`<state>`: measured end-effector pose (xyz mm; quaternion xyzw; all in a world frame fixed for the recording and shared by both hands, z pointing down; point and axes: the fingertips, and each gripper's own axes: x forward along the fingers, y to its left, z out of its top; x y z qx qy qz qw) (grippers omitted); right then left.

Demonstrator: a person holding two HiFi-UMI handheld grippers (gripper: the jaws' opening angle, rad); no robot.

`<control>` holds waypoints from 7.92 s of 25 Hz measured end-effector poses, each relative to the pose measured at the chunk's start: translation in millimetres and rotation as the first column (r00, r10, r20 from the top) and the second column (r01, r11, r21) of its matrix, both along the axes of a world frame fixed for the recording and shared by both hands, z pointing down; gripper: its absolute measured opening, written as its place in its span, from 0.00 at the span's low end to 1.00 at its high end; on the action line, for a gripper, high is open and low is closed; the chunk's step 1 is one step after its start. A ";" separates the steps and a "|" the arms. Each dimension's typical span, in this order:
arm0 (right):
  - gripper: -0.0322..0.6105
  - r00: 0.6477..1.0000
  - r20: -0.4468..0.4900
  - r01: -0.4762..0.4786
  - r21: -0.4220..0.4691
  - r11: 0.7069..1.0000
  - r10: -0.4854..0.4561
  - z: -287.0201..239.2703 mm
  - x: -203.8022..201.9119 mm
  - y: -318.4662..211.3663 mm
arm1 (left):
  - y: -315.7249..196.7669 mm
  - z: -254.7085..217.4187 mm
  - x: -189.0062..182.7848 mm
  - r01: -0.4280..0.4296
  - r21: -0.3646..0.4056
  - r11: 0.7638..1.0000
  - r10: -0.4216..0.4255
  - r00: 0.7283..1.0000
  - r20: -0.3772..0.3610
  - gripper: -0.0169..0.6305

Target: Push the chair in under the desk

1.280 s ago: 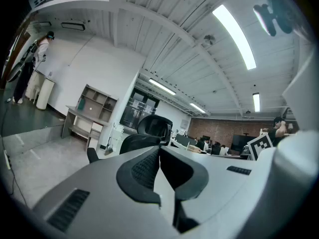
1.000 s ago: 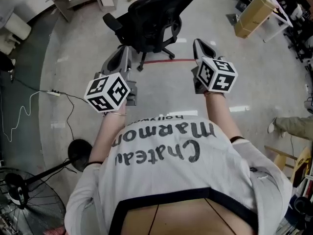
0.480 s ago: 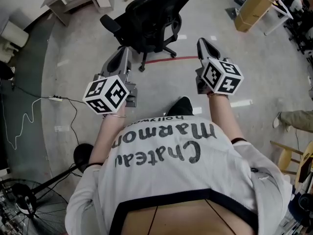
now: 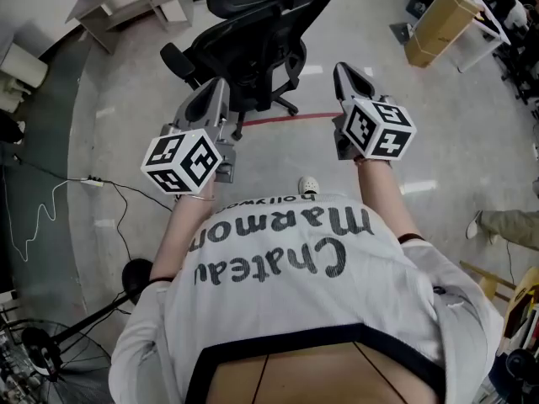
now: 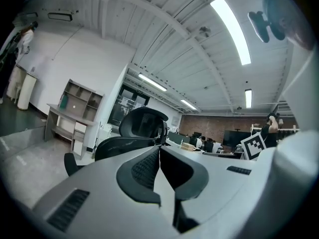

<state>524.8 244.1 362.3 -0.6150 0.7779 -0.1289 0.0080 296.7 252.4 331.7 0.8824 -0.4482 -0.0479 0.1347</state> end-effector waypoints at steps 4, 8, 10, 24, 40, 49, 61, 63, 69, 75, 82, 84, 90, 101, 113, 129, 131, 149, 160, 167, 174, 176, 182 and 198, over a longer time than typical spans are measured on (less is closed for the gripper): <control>0.07 0.999 -0.002 0.043 0.004 0.999 -0.043 -6.2 24.9 -45.6 | -39.0 -3.8 23.0 0.052 -0.005 0.999 -0.052 0.998 -0.024 0.05; 0.07 0.996 0.002 0.093 0.010 0.996 -0.093 -13.3 48.4 -85.7 | -72.5 -7.6 54.2 0.079 0.010 0.997 -0.078 0.996 -0.029 0.05; 0.07 0.993 0.001 0.122 0.023 0.992 -0.122 -19.0 57.9 -104.2 | -88.0 -9.9 68.8 0.094 0.023 0.995 -0.093 0.995 -0.047 0.05; 0.07 0.972 0.056 0.232 -0.056 0.971 -0.229 12.0 73.8 -173.9 | -136.4 1.9 99.5 0.145 -0.015 0.989 -0.145 0.989 0.014 0.05; 0.07 0.942 0.086 0.327 -0.015 0.945 -0.324 -24.4 55.3 -241.2 | -173.5 -45.5 93.1 -0.006 0.111 0.994 -0.014 0.985 0.171 0.05; 0.07 0.714 -0.265 0.637 -0.136 0.758 -0.648 -29.1 55.1 -271.7 | -193.0 -37.8 97.0 0.076 0.142 0.987 -0.123 0.924 0.362 0.05; 0.35 0.223 -0.491 0.861 -0.306 0.407 -0.842 -25.1 46.6 -279.5 | -189.4 -13.5 120.2 0.186 0.025 0.982 -0.162 0.773 0.614 0.08; 0.35 0.132 -0.523 0.871 -0.344 0.350 -0.842 -24.8 39.2 -278.7 | -186.9 -8.9 118.8 0.206 -0.006 0.979 -0.151 0.736 0.660 0.25; 0.35 -0.038 -0.553 0.855 -0.449 0.259 -0.833 -13.1 22.0 -270.7 | -186.6 -5.1 119.1 0.251 -0.035 0.967 -0.146 0.666 0.732 0.27; 0.35 -0.152 -0.602 0.803 -0.538 0.258 -0.784 10.2 19.2 -275.8 | -185.5 8.4 121.1 0.247 -0.079 0.966 -0.097 0.625 0.774 0.27; 0.30 -0.164 -0.600 0.796 -0.550 0.255 -0.783 18.0 20.1 -281.6 | -194.4 15.6 117.2 0.233 -0.091 0.968 -0.039 0.501 0.864 0.27; 0.29 -0.161 -0.589 0.794 -0.553 0.250 -0.792 17.8 19.8 -281.3 | -195.2 20.9 117.6 0.218 -0.111 0.970 -0.006 0.473 0.881 0.31; 0.29 -0.161 -0.587 0.797 -0.552 0.246 -0.794 20.5 18.6 -282.5 | -208.5 37.7 111.6 0.224 -0.118 0.967 0.023 0.385 0.923 0.34; 0.29 -0.163 -0.617 0.811 -0.528 0.251 -0.770 22.3 18.1 -282.4 | -218.1 47.6 105.3 0.274 -0.182 0.944 0.068 0.379 0.923 0.31; 0.29 -0.208 -0.614 0.814 -0.541 0.213 -0.761 26.1 12.2 -287.5 | -216.2 51.3 103.6 0.350 -0.167 0.922 0.020 0.388 0.921 0.31; 0.31 -0.265 -0.664 0.851 -0.502 0.154 -0.700 45.4 -8.2 -312.7 | -220.4 69.1 98.7 0.465 -0.099 0.880 -0.116 0.413 0.903 0.31; 0.31 -0.272 -0.657 0.849 -0.507 0.145 -0.703 45.2 -16.7 -320.1 | -226.8 69.0 91.4 0.477 -0.100 0.873 -0.123 0.413 0.902 0.31; 0.32 -0.244 -0.658 0.856 -0.491 0.161 -0.712 28.5 -170.7 -354.7 | -268.2 55.3 -65.6 0.463 -0.202 0.863 -0.077 0.516 0.853 0.34; 0.32 -0.208 -0.646 0.851 -0.490 0.190 -0.735 17.1 -324.7 -384.4 | -301.7 44.6 -221.8 0.414 -0.224 0.882 -0.042 0.543 0.839 0.35; 0.33 -0.140 -0.651 0.853 -0.462 0.243 -0.746 23.3 -323.6 -388.5 | -307.2 50.6 -220.2 0.409 -0.217 0.886 -0.038 0.531 0.847 0.35; 0.34 -0.100 -0.660 0.856 -0.439 0.274 -0.744 31.2 -329.0 -397.0 | -315.6 57.8 -225.7 0.390 -0.191 0.901 -0.049 0.528 0.848 0.35; 0.34 -0.088 -0.668 0.859 -0.426 0.283 -0.739 29.9 -327.0 -395.3 | -314.6 56.5 -223.6 0.392 -0.185 0.901 -0.053 0.523 0.850 0.35; 0.36 -0.045 -0.667 0.850 -0.416 0.322 -0.744 23.3 -342.1 -397.0 | -317.6 49.6 -239.5 0.376 -0.188 0.907 -0.044 0.529 0.848 0.35; 0.36 -0.068 -0.663 0.860 -0.418 0.293 -0.745 20.5 -456.6 -470.6 | -388.2 46.3 -351.3 0.386 -0.193 0.902 -0.054 0.544 0.837 0.35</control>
